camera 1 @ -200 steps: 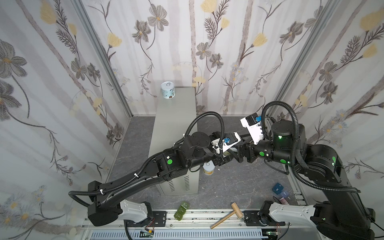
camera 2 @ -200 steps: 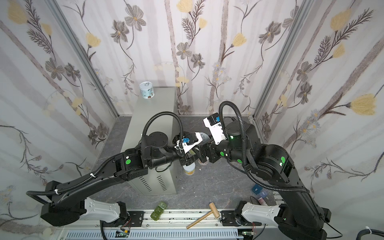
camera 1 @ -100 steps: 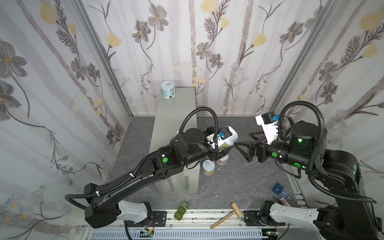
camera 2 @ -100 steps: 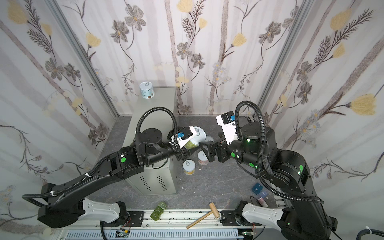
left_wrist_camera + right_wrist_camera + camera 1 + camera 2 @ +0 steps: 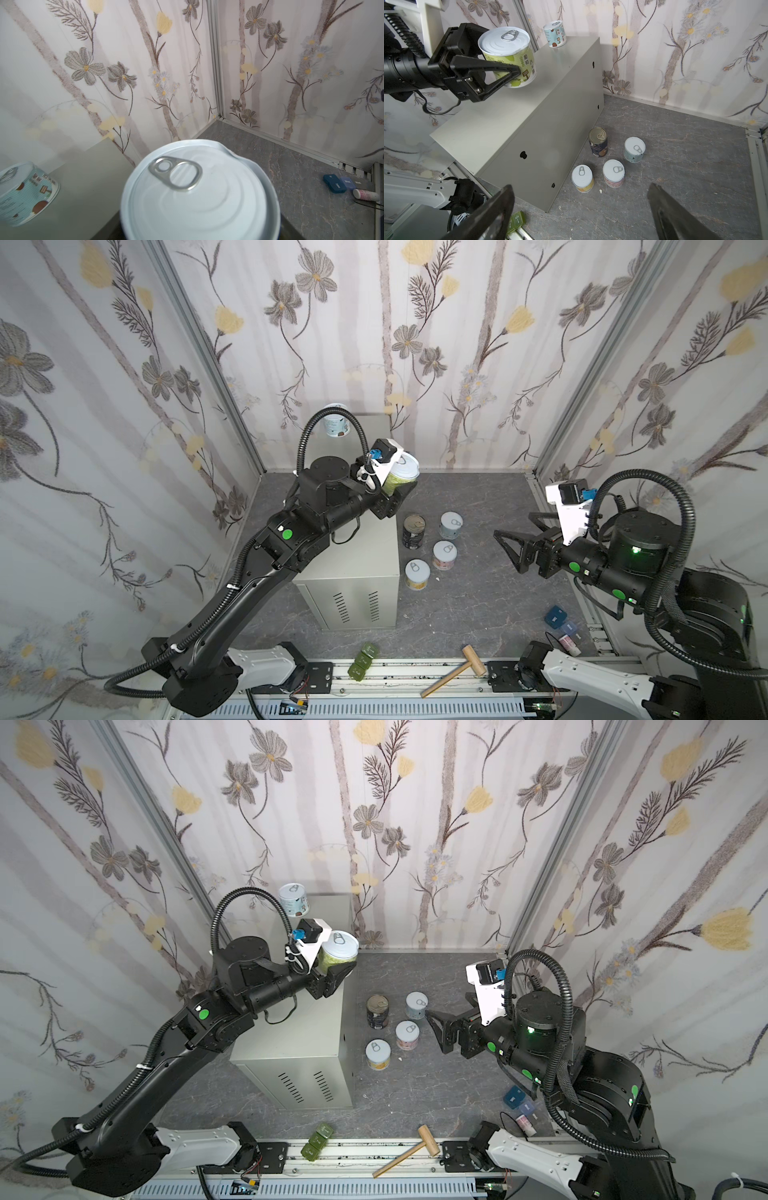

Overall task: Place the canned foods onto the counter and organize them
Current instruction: 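Set the green can on the cabinet with the left gripper while the right withdraws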

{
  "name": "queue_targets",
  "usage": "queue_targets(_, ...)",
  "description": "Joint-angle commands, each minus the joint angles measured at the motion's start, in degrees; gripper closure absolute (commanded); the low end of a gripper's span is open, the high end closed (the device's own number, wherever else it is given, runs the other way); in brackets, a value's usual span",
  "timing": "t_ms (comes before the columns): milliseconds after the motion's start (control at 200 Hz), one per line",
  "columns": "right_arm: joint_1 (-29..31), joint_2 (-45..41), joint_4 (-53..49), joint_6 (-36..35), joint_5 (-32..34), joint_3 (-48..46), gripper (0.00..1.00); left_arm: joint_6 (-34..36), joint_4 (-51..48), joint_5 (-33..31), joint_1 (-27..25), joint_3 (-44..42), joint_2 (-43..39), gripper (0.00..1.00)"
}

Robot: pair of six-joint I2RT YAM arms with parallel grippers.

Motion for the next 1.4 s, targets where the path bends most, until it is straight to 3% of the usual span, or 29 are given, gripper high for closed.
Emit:
queue_targets(0,-0.1,-1.0,6.6,-2.2,-4.4,-2.6,0.00,-5.0,4.8,6.0,5.1,-1.4,-1.5,0.30)
queue_targets(220,0.0,-1.8,11.6,-4.0,-7.8,-7.2,0.00,-10.6,10.9,13.2,15.9,-9.1,-3.9,0.27)
queue_targets(390,0.0,-2.7,15.4,-4.1,-8.4,-9.5,0.00,-13.9,16.2,16.0,20.8,-13.7,-4.4,0.27)
queue_targets(1024,0.0,-2.0,26.0,-4.1,-13.0,-15.5,0.00,-13.6,20.1,18.1,22.8,-16.8,-2.4,0.10)
queue_targets(1139,0.0,1.6,27.6,-4.7,-12.5,-15.3,0.00,-13.5,19.8,17.2,22.9,-16.6,-3.8,0.00)
queue_targets(1394,0.0,13.7,38.4,-8.1,-18.4,-13.3,0.00,-16.4,8.7,16.1,26.5,-10.5,-7.7,0.00)
